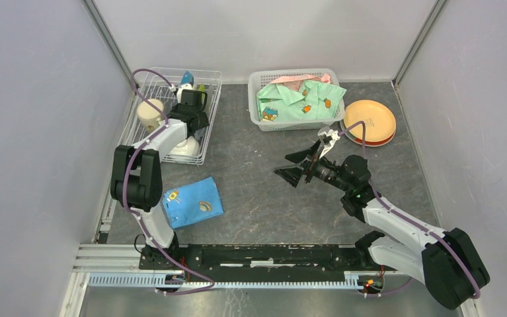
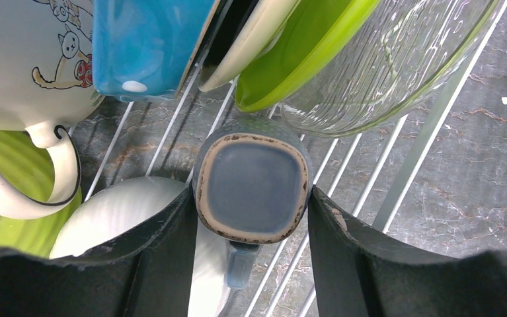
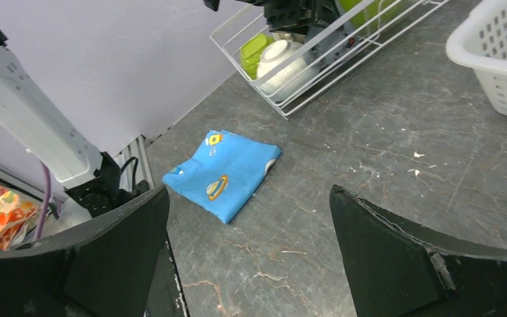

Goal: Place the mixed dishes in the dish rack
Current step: Turn the cup upside down in the dish rack.

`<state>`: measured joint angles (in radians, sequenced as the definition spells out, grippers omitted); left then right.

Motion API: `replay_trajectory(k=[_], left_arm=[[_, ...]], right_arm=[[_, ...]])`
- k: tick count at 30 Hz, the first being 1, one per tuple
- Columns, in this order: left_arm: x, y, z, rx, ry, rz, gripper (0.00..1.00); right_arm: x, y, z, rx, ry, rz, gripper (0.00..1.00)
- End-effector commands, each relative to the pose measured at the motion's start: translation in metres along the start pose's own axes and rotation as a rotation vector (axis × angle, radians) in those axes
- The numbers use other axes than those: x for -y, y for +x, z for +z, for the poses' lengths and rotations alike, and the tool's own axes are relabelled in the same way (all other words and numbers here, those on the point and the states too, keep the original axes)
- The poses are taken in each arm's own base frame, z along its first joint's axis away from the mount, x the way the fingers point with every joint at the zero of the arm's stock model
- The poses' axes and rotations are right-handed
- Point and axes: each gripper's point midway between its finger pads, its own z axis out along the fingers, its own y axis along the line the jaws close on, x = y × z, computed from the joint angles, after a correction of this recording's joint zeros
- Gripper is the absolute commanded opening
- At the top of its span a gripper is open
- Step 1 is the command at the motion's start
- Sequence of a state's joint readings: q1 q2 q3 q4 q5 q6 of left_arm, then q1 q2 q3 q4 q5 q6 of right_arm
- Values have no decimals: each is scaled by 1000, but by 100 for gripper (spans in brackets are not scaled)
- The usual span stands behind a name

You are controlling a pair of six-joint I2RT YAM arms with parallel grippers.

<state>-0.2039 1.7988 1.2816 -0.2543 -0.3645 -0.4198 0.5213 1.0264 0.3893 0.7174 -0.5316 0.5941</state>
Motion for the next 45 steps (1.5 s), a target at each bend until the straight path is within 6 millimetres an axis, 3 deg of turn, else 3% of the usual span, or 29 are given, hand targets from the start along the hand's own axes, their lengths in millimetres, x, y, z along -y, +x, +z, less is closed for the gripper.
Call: replay_trajectory(k=[1, 2, 5, 7, 14, 16, 18, 26, 33, 45], left_arm=[[11, -31, -10, 81, 38, -58, 57], [11, -32, -9, 80, 35, -55, 57], [11, -33, -9, 84, 34, -50, 33], [10, -37, -11, 99, 27, -65, 23], [7, -47, -14, 195, 32, -154, 17], [7, -48, -13, 202, 29, -159, 23], [5, -47, -12, 190, 14, -150, 39], [6, -55, -22, 201, 32, -138, 60], [6, -65, -35, 205, 42, -128, 69], [7, -70, -46, 211, 63, -131, 73]], right_arm=[[5, -11, 0, 29, 38, -53, 98], [4, -12, 0, 31, 37, -54, 98], [2, -14, 1, 33, 26, -62, 98], [1, -15, 1, 34, 23, -61, 98], [1, -13, 1, 32, 18, -51, 98], [0, -13, 1, 30, 16, -51, 98], [1, -13, 0, 31, 19, -59, 98], [4, -12, -1, 28, 37, -71, 98], [5, -10, -1, 25, 37, -63, 98], [4, -10, -2, 27, 36, -61, 98]])
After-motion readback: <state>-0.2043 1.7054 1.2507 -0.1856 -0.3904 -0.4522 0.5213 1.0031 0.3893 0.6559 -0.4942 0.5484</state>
